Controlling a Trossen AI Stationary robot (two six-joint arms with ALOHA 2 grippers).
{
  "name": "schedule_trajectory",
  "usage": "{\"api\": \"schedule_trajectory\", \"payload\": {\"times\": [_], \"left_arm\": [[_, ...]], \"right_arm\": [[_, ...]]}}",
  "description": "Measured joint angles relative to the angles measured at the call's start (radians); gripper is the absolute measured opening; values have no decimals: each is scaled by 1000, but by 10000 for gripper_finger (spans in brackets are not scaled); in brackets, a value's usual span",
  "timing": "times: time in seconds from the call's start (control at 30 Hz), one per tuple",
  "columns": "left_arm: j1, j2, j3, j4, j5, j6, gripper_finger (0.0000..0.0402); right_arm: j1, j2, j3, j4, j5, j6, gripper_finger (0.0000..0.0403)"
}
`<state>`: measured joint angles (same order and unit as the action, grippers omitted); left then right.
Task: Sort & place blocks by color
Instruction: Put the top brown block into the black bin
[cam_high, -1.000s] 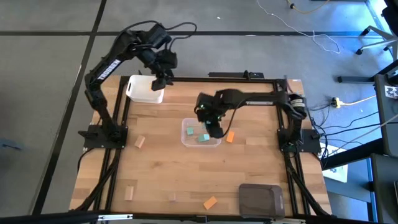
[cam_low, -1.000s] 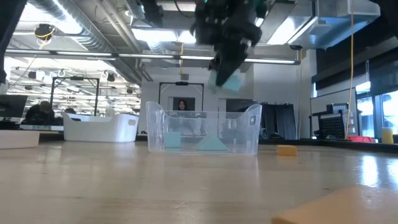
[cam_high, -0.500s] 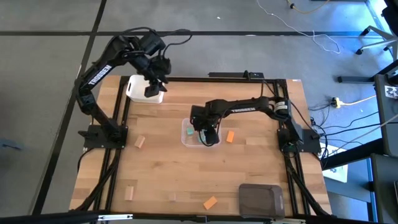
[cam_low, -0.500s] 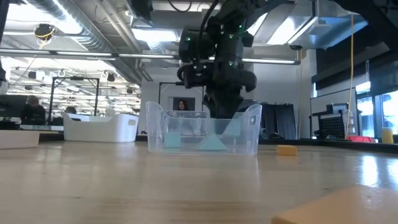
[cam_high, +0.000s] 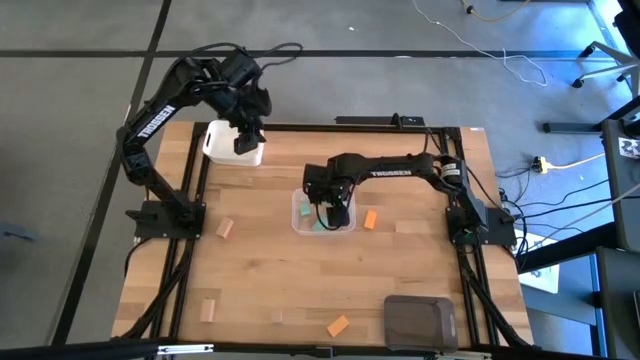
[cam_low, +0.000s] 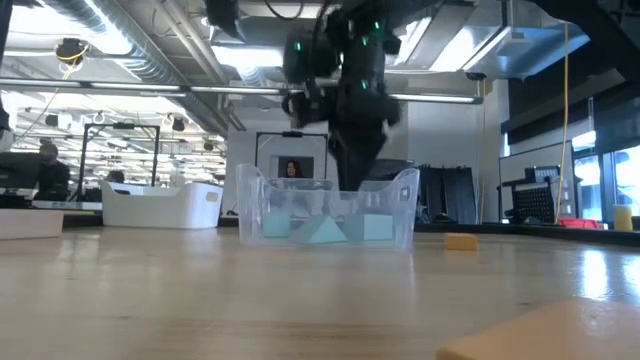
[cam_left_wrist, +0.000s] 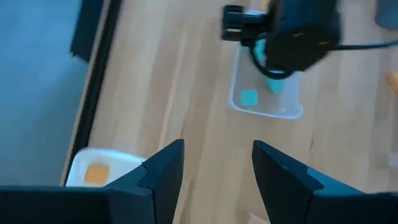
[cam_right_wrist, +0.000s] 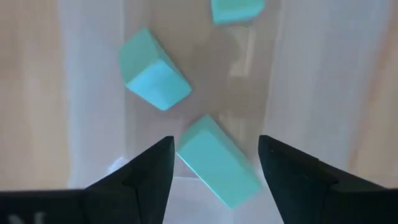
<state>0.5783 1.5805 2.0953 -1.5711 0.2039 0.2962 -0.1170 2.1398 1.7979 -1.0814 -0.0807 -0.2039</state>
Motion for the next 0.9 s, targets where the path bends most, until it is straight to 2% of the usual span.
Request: {"api": "schedule_trajectory", "payload": {"times": [0.13,0.27,0.37,0.57,0.7,0.9], "left_arm": [[-31,-39,0,0,-53,-177,183],[-98,-84,-3,2,-170,-309,183],[-144,-157,-62,4,-239,-410,183],[-209,-372,-369,-1,-273,-680,183],[-268,-494,-578,-2,-298,-852,183],[-360,-610,-855,8,-306,-1061,183]], "right_arm": [[-1,-12,127,-58,0,1,232],[0,-25,270,-114,-1,-8,232],[0,-26,371,-173,-1,-9,232],[7,-27,551,-278,-1,-6,232],[29,-90,529,-274,-8,-11,232],[60,-179,529,-269,-10,22,233]]}}
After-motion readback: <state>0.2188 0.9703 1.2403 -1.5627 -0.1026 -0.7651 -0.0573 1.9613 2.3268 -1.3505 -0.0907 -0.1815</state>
